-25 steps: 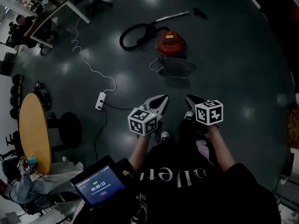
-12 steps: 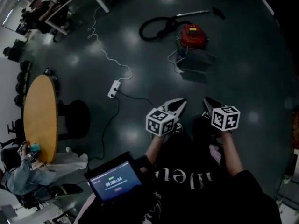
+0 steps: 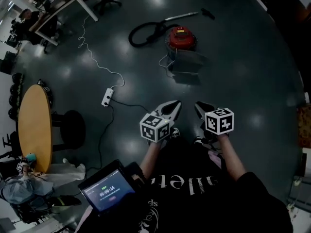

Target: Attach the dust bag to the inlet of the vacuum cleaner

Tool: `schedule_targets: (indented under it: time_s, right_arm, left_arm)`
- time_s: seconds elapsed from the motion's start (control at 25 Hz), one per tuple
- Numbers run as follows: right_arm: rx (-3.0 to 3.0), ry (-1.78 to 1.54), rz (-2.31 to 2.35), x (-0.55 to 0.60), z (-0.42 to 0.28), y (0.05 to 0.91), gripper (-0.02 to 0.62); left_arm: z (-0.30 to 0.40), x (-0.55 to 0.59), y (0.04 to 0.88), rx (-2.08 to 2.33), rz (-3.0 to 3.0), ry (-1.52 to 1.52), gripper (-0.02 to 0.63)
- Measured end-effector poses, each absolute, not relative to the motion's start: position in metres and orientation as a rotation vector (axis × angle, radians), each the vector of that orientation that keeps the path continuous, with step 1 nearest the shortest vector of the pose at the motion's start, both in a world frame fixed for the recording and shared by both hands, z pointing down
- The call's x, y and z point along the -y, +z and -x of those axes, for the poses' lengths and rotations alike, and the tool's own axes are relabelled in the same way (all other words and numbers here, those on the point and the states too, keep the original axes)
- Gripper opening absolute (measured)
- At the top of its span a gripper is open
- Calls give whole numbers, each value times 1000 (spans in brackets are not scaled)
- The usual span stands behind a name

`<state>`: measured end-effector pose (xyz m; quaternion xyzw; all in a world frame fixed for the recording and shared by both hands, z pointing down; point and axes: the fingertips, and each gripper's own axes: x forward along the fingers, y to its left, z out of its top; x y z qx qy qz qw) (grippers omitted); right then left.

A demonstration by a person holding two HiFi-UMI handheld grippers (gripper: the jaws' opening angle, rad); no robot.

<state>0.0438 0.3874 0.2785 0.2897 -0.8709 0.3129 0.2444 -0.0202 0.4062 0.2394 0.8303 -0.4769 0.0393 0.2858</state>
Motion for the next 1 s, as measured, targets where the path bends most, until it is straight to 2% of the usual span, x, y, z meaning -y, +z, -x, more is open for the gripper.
schedule_targets:
  time_s: [0.48, 1.0]
  right_arm:
    - [2400, 833, -743, -424, -128, 272, 51]
    - [2416, 785, -658, -455, -162, 274, 51]
  left_arm:
    - [-72, -445, 237, 1306, -2209, 141, 5]
    - [-110, -476, 237, 1364, -2186, 127, 5]
